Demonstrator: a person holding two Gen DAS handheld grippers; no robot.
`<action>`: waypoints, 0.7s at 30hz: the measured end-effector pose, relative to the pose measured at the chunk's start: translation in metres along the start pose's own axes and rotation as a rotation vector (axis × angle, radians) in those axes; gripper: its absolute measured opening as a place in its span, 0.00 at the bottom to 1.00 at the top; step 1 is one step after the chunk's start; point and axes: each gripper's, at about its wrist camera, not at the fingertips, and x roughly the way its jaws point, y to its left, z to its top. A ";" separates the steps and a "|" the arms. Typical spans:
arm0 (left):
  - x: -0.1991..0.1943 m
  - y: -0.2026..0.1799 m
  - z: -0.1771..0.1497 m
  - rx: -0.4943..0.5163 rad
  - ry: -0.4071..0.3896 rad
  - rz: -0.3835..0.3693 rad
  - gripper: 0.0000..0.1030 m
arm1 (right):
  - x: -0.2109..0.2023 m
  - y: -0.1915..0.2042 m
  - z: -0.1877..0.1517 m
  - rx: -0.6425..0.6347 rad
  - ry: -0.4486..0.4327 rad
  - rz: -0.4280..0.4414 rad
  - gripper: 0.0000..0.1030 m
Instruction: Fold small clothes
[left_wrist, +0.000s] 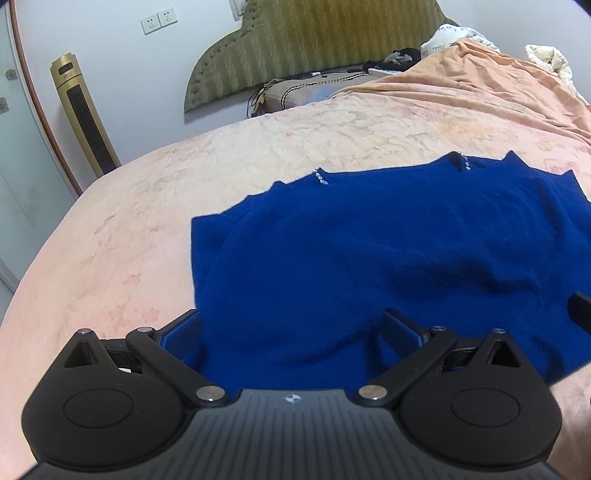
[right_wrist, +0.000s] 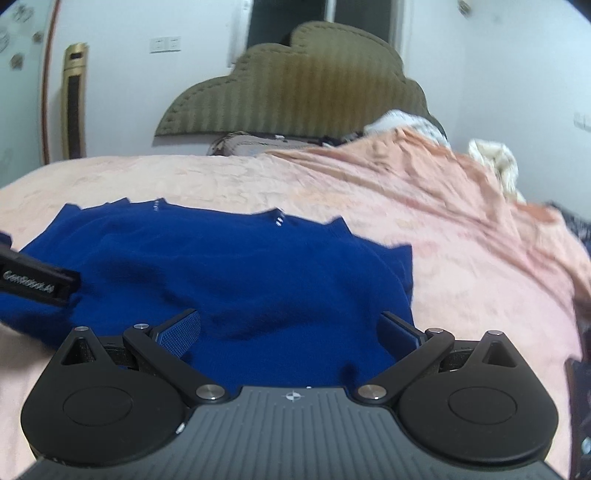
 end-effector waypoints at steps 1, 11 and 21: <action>0.002 0.005 0.002 0.003 -0.003 0.001 1.00 | -0.002 0.004 0.003 -0.012 -0.003 0.008 1.00; 0.051 0.111 0.039 -0.140 0.078 -0.106 1.00 | -0.018 0.073 0.024 -0.203 -0.030 0.076 1.00; 0.122 0.168 0.054 -0.321 0.199 -0.533 1.00 | -0.022 0.180 -0.004 -0.616 -0.044 0.140 0.90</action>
